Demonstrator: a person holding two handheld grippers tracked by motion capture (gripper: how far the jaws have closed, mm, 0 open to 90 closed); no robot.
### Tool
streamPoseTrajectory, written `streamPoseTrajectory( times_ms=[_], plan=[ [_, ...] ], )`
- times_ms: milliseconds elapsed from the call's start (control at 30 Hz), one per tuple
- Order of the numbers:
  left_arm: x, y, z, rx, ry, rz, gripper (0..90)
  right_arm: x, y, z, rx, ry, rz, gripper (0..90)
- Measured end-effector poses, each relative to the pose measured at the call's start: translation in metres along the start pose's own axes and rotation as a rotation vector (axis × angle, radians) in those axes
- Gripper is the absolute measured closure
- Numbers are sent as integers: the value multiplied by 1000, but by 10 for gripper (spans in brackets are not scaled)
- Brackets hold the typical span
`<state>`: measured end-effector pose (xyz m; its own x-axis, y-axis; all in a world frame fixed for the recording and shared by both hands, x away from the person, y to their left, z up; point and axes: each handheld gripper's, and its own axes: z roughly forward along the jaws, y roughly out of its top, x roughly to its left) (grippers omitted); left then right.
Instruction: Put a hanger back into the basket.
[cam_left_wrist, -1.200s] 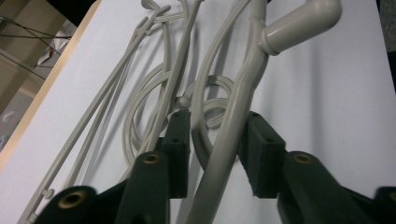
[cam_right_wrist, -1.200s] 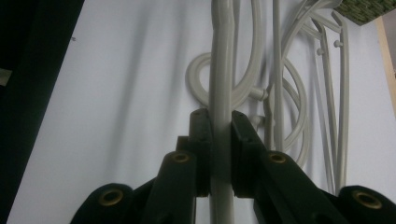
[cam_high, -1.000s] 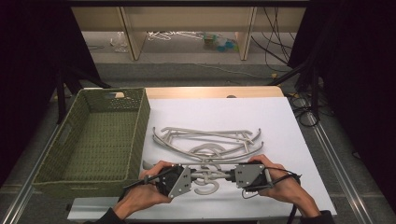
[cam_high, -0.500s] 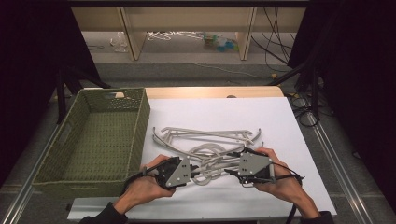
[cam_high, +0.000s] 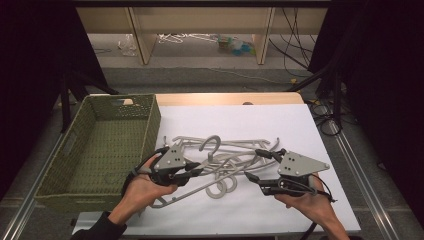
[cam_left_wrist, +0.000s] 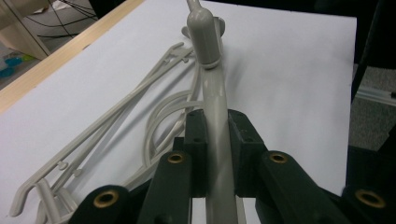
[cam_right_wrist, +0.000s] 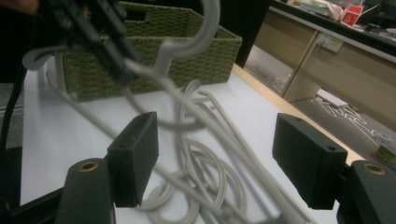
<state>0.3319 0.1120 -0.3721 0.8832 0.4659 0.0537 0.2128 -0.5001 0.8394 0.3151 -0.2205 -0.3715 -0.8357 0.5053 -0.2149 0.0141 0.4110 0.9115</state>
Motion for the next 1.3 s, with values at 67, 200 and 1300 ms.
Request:
streamPoseTrajectory(
  times_ms=[67,200,1300],
  plan=[
    [3,5,-11,-15,0,-26,790,3,-6,-1,11,15,10,325],
    [7,10,-21,-62,7,-62,790,9,-13,1,33,40,23,325],
    [102,-15,-170,-258,310,-251,791,10,-32,14,79,53,86,222]
  ],
)
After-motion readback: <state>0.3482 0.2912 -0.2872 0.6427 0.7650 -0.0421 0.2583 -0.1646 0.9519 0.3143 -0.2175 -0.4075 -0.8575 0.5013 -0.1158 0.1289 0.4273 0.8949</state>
